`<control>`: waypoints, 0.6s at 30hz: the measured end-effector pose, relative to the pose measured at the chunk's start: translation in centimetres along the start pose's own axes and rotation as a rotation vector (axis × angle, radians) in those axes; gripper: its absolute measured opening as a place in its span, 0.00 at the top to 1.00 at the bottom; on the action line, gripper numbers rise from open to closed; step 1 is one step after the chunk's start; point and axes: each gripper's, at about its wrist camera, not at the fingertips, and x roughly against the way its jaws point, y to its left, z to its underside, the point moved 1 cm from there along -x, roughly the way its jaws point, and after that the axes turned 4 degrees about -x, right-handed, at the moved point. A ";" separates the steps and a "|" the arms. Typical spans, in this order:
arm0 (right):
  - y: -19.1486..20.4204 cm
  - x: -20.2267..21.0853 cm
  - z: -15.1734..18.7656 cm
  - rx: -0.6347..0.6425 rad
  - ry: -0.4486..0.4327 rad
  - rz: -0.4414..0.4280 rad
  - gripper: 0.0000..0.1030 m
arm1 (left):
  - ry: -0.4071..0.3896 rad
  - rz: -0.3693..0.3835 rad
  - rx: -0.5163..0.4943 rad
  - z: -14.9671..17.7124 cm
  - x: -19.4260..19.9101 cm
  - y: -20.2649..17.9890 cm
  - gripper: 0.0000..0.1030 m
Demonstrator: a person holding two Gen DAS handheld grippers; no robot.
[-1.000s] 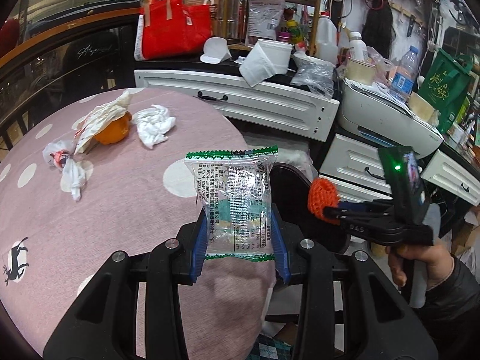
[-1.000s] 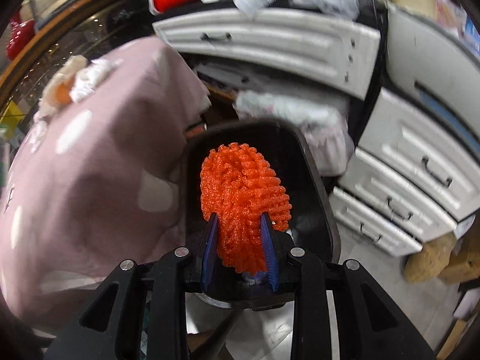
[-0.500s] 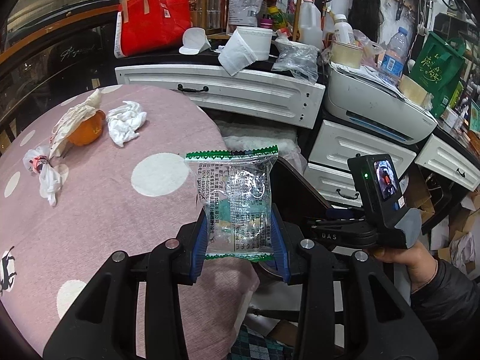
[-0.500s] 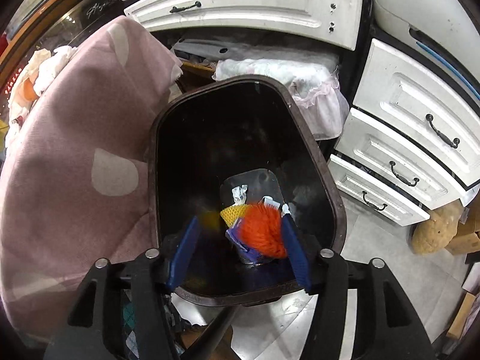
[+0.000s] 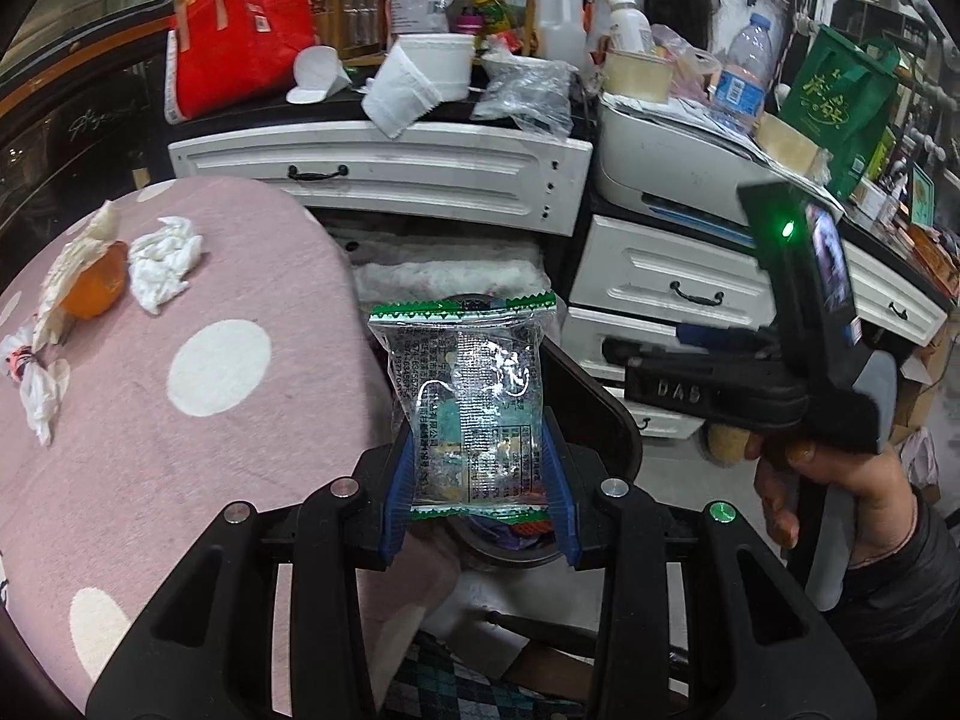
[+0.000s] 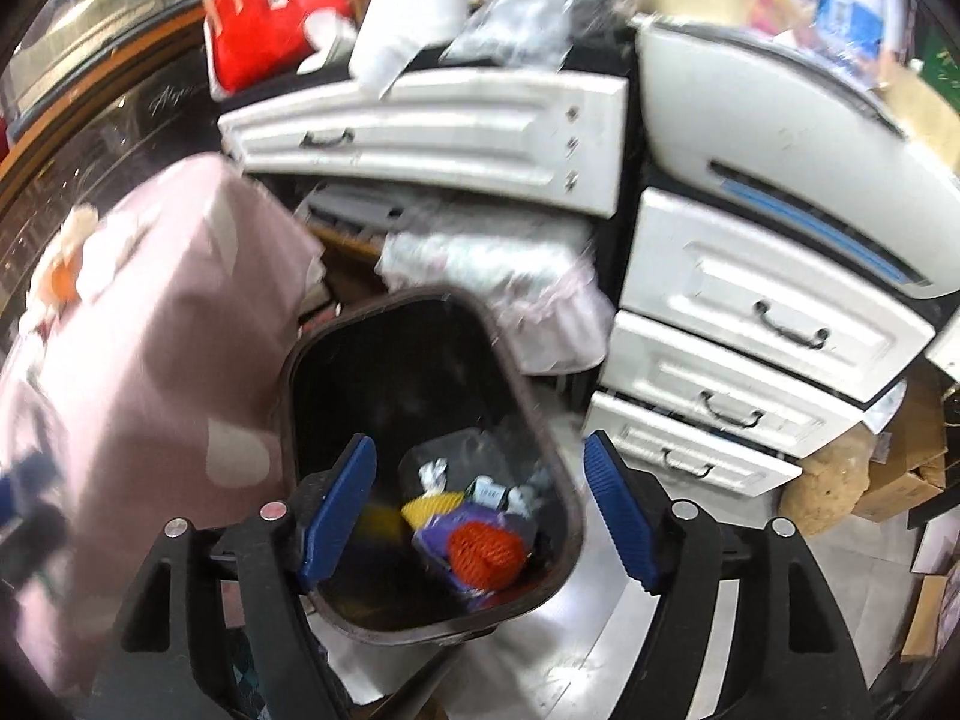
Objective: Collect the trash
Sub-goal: 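Lower the snack packet into the bin and open the left tool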
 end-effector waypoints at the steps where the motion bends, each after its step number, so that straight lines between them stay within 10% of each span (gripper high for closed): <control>1: -0.3 0.4 -0.2 -0.009 -0.015 0.006 0.29 | 0.009 0.010 -0.004 0.0 -0.4 -0.3 0.63; 18: -5.3 2.6 -1.4 -0.160 -0.085 0.062 0.26 | 0.178 0.068 -0.072 -0.4 -8.7 -4.1 0.63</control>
